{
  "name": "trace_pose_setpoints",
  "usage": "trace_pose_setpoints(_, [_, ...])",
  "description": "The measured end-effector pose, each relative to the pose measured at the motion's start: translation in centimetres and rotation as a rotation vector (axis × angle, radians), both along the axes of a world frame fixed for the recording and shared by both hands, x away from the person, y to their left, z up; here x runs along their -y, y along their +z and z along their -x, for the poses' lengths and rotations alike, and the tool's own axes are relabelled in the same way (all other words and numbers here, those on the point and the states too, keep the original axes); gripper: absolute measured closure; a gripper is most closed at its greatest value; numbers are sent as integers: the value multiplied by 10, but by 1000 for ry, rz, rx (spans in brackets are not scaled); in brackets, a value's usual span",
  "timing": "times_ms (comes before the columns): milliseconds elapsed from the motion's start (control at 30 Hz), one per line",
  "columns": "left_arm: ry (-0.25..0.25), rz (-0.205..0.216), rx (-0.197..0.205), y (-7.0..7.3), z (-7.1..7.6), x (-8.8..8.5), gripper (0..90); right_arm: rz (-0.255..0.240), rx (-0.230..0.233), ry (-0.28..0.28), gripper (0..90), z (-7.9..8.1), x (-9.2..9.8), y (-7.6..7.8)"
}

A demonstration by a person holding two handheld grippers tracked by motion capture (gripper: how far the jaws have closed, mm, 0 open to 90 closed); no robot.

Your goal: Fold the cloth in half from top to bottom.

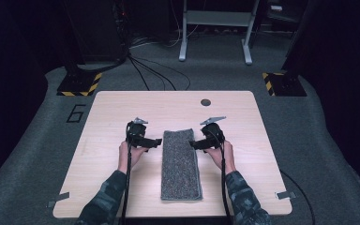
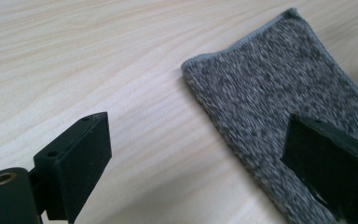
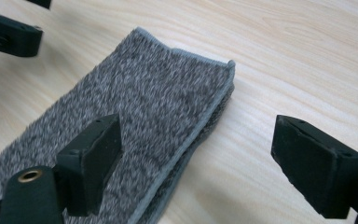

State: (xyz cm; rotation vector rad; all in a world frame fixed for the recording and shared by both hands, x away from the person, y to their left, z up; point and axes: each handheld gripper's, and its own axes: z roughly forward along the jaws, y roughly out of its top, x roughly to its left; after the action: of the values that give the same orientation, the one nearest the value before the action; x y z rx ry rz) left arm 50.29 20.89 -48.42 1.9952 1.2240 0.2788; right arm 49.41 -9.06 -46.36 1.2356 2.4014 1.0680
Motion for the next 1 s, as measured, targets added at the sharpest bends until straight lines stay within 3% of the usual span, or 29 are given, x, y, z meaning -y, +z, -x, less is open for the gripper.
trace_pose_setpoints(67, [-12,-11,-2,-1,-9,4,91,-14,-13,-8,164,-8,1,-1])
trace_pose_setpoints(133, [-5,5,-15,-3,-16,7,96,-6,-18,-16,170,-14,-2,-3])
trace_pose_setpoints(200, [3,-19,-3,-7,-21,13,116,-6,-37,-15,181,-21,-6,-8])
trace_pose_setpoints(300, [-8,-36,-29,-12,-31,18,126,13,-47,-31,206,-30,-10,-15])
trace_pose_setpoints(400, [-2,-55,-42,-17,-39,21,151,33,-56,-60,260,-43,-13,-25])
trace_pose_setpoints(467, [-7,-64,-40,-22,-42,23,166,20,-84,-69,300,-50,-12,-31])
trace_pose_setpoints(533, [-9,-68,-54,-25,-43,24,181,18,-78,-66,332,-54,-12,-33])
trace_pose_setpoints(633, [-14,-63,-34,-28,-43,25,227,27,-88,-63,403,-58,-15,-36])
trace_pose_setpoints(767, [-37,-91,-14,-27,-40,30,356,43,-95,-58,485,-59,-20,-40])
trace_pose_setpoints(867, [-57,-116,4,-27,-38,35,440,55,-78,-63,577,-59,-23,-43])
trace_pose_setpoints(933, [-64,-139,28,-28,-36,38,504,99,-29,-59,641,-54,-28,-45])
trace_pose_setpoints(1000, [-71,-149,40,-28,-35,41,548,101,-16,-49,703,-51,-30,-45])
